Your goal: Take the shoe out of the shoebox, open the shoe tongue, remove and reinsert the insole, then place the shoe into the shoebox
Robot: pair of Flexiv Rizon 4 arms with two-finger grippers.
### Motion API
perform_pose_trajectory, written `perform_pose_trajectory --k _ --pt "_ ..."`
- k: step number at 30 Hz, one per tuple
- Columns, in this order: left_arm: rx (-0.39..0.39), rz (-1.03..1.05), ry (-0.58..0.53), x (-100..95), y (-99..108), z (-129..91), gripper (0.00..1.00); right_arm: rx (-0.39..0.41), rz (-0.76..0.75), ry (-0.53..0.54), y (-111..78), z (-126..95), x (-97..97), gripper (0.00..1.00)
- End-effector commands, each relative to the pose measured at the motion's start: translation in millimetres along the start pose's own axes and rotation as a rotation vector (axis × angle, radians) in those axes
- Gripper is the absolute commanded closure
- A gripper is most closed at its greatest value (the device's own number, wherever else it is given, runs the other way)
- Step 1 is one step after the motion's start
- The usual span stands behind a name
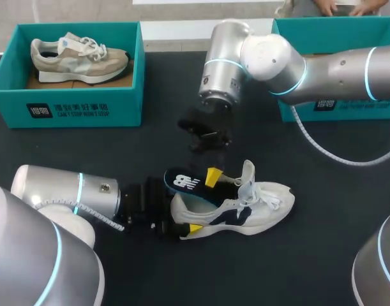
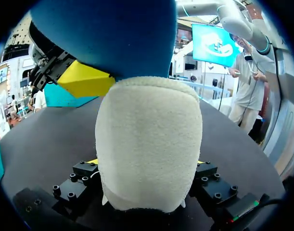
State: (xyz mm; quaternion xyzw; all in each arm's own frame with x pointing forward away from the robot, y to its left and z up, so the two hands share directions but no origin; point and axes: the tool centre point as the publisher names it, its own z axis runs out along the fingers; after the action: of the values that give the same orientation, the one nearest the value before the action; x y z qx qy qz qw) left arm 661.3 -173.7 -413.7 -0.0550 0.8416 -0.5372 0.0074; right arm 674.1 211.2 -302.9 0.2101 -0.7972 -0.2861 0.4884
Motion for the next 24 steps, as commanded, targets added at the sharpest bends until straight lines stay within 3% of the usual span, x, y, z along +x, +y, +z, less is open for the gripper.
perform_pose_trajectory --k 1,8,13,19,24 --pt "-0.002 -0.001 -0.002 3.8 3 1 1.00 -0.006 0.000 0.013 -3.0 4 -1.0 0.69" --pt "-0.002 -0.001 -0.002 3.8 3 1 1.00 -0.014 -0.001 0.024 -3.8 10 -1.4 0.77" --pt "-0.002 -0.001 -0.002 3.8 3 1 1.00 -0.015 -0.001 0.020 -3.3 10 -3.7 1.00" --pt "-0.002 -0.001 -0.002 3.8 3 1 1.00 -0.029 -0.012 0.028 3.1 10 -2.4 1.00" --pt "-0.002 -0.001 -0.002 3.8 3 1 1.00 -0.164 0.026 -0.043 20.6 0 7.6 1.00"
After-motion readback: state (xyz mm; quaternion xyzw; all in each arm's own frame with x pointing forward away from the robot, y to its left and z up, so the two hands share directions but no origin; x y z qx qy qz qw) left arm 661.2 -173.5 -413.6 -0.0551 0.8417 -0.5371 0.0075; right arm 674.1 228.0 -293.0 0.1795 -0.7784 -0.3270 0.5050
